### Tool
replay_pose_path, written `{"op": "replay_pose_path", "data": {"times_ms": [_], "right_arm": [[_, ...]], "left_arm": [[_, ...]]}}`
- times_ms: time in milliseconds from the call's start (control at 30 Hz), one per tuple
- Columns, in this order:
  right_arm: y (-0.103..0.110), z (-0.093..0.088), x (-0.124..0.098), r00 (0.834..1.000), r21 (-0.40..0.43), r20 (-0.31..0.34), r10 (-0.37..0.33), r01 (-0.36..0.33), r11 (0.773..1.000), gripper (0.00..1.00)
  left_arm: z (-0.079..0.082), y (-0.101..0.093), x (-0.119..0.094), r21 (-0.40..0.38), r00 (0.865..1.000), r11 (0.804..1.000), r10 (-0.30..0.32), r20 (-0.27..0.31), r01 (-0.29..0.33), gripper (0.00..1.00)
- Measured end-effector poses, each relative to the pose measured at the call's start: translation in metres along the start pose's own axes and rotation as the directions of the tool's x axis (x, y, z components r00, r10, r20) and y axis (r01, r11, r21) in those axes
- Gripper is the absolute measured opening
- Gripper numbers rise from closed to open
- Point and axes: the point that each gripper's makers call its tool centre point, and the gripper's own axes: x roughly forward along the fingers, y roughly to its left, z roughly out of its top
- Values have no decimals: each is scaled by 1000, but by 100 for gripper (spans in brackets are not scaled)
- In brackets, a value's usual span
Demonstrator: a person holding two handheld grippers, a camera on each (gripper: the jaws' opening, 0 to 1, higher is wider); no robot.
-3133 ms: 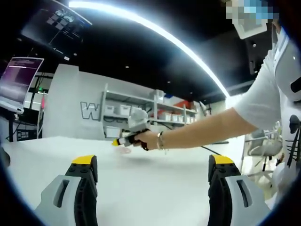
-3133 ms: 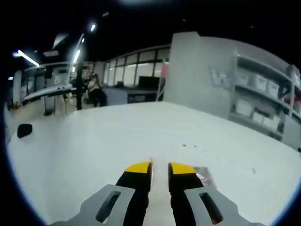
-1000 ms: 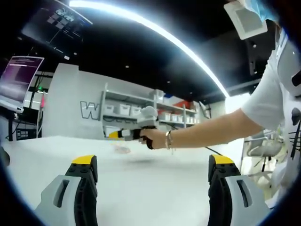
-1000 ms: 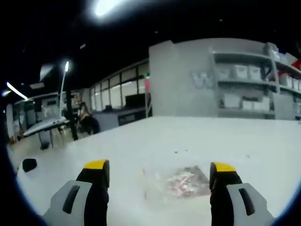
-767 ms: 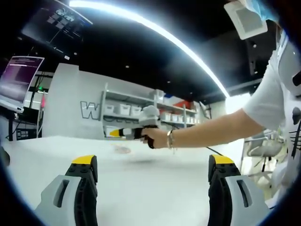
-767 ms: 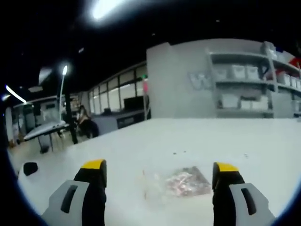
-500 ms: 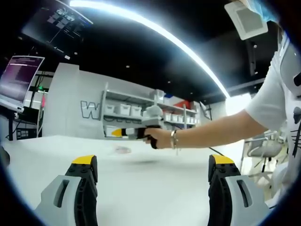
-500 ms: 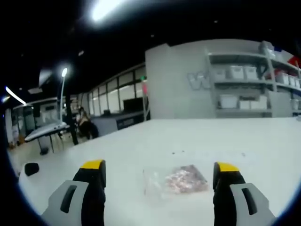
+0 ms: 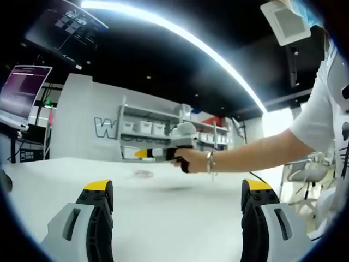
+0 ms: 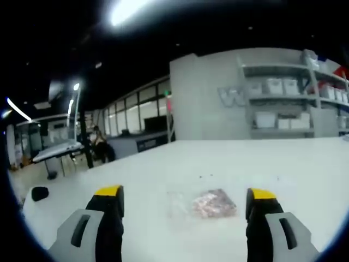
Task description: Open the resealable bag by pulling the two sides of the seal apart until the entire bag opening is separated and visibly accessible.
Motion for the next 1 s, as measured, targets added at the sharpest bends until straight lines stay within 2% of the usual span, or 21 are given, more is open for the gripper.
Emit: {"op": "replay_pose_path", "data": {"times_ms": [433, 633, 1000], "right_arm": [[4, 4, -20, 1000, -2, 28, 15, -15, 1000, 92], [-9, 8, -20, 999, 5, 38, 12, -12, 1000, 92], [-19, 14, -20, 998, 11, 53, 21, -22, 1000, 91]], "left_arm": [[0, 3, 0, 1, 1000, 1000, 6, 0, -6, 96], [2, 6, 0, -2, 1000, 1000, 8, 3, -8, 96], [3, 5, 1, 3, 1000, 1000, 9, 0, -9, 96]]}}
